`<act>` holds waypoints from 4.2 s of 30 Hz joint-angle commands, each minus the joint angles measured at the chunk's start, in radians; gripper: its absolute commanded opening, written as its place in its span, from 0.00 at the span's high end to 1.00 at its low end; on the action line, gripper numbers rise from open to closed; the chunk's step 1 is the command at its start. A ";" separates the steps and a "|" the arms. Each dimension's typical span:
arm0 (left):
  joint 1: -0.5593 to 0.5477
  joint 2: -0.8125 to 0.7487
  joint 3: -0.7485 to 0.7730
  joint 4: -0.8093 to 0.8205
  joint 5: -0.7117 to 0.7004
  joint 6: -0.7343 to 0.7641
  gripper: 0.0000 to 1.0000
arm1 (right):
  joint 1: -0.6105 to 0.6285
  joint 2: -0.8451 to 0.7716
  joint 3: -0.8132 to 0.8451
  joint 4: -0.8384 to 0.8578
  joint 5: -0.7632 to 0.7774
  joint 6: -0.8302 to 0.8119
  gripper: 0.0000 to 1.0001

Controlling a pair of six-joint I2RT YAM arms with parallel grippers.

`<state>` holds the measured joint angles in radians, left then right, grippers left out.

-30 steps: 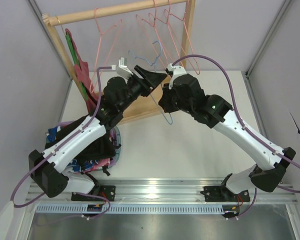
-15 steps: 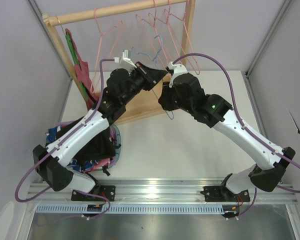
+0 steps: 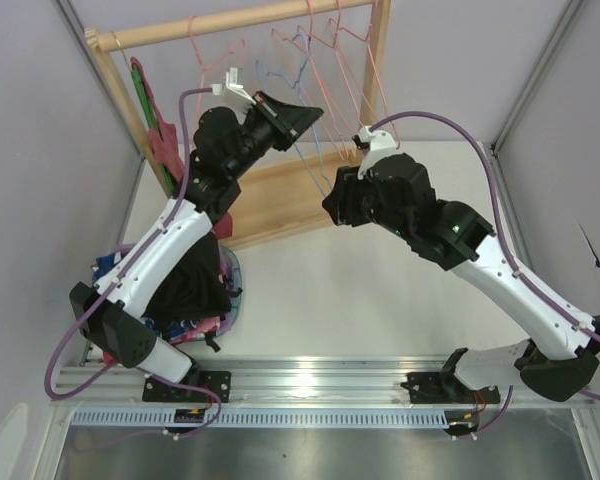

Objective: Remove the trousers from the hanger

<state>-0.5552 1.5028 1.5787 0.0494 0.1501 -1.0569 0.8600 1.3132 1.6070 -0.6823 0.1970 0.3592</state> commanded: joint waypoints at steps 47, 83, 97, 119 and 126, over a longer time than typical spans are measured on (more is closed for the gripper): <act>0.187 0.284 0.350 0.009 0.016 -0.190 1.00 | -0.075 -0.029 -0.042 0.049 0.033 -0.017 0.51; -0.034 -0.554 -0.092 -0.581 -0.098 0.678 0.00 | 0.008 -0.167 -0.228 0.217 -0.173 0.103 0.25; -0.034 -0.938 -0.275 -1.114 -0.726 0.411 0.06 | 0.286 -0.017 -0.438 0.449 -0.022 0.262 0.21; -0.034 -1.081 -0.318 -0.807 -0.534 0.776 0.01 | 0.165 -0.214 -0.527 0.434 0.142 0.247 0.09; -0.034 -0.984 -0.298 -0.749 -0.494 0.808 0.00 | 0.157 -0.454 -0.538 0.408 0.369 0.034 0.04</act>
<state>-0.5873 0.4801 1.2537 -0.7765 -0.3664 -0.3099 1.0206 0.9253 1.0531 -0.2550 0.4057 0.5251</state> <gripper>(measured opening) 0.994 0.952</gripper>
